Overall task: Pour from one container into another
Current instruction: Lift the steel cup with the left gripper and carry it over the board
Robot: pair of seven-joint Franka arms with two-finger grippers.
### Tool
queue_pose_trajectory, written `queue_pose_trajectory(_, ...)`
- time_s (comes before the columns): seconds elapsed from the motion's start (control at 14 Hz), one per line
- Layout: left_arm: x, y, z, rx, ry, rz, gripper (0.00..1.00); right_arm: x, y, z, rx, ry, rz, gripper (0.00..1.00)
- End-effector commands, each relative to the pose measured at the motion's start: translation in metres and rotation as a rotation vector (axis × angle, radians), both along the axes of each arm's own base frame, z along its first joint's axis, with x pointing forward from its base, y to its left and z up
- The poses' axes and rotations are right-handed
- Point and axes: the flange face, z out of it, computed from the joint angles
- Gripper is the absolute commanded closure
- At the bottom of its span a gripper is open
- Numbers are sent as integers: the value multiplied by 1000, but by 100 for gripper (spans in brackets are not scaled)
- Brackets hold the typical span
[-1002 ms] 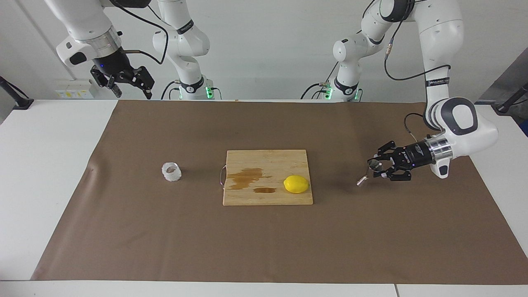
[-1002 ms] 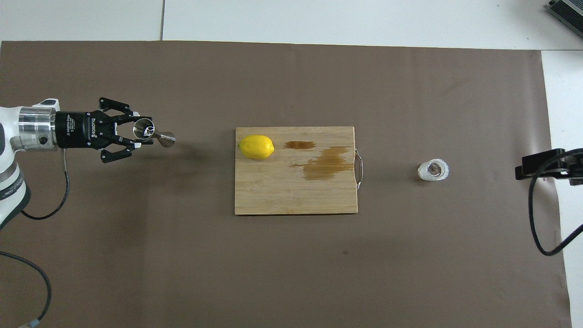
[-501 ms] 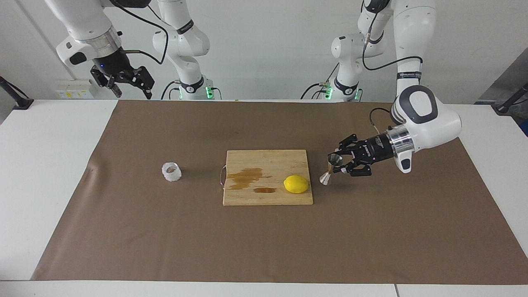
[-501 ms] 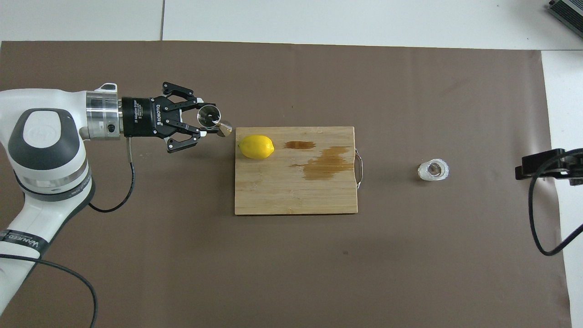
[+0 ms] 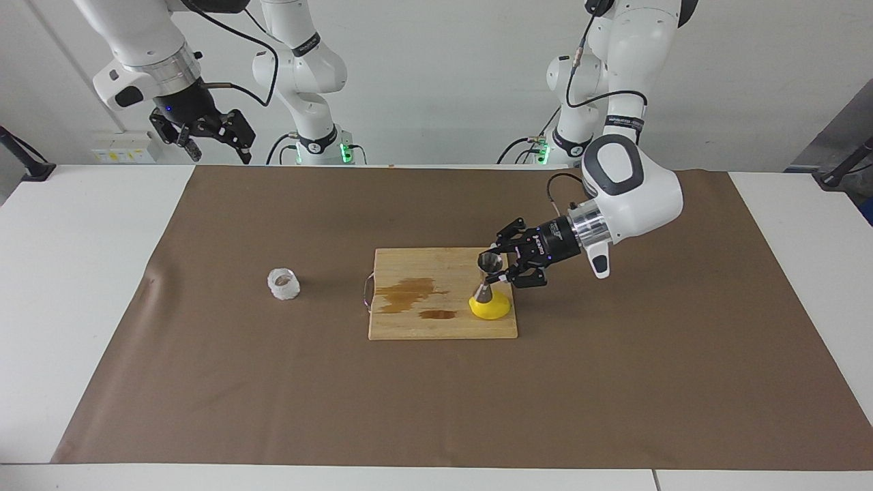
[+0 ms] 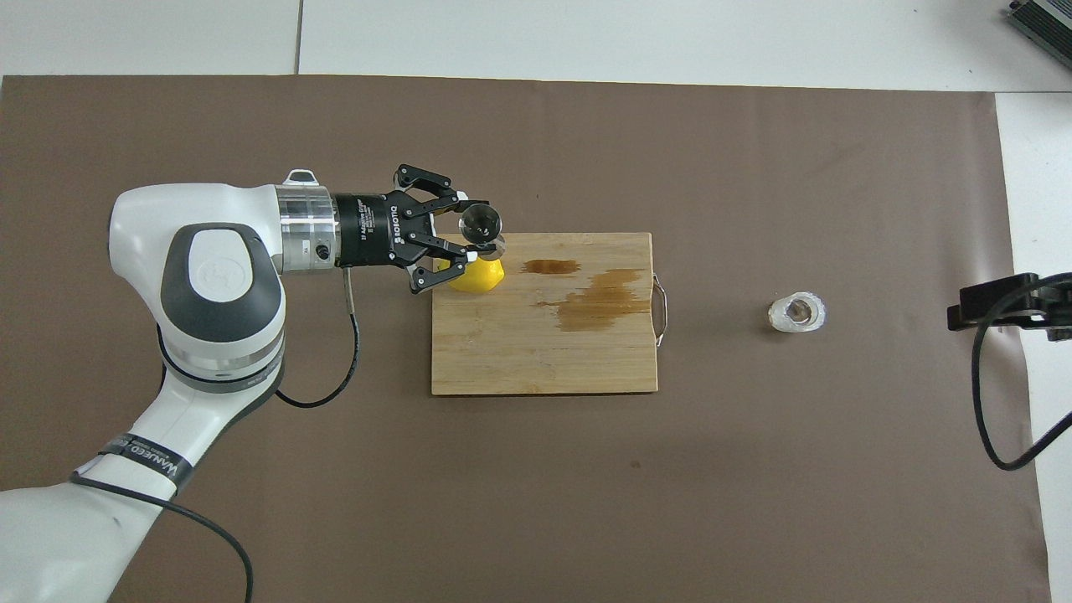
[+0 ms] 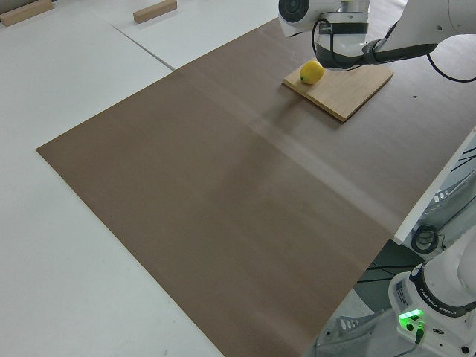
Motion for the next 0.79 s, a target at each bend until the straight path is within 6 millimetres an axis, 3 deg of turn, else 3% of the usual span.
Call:
queue_pose_trajectory(0.0,-19,-18,-6,3,17,78,100,-6,-2,1,9,0,0,0)
queue_pose_trajectory(0.21,-49,-70,-14,32,1,151,100,-6,-2,1,9,0,0,0)
queue_pose_trajectory(0.43,-60,-80,-32,-6,6,200,100,-6,-2,1,9,0,0,0)
queue_pose_trajectory(0.57,-75,-94,-56,-24,-13,187,100,-6,-2,1,9,0,0,0)
queue_pose_trajectory(0.72,-81,-92,-68,-40,-21,203,100,-6,-2,1,9,0,0,0)
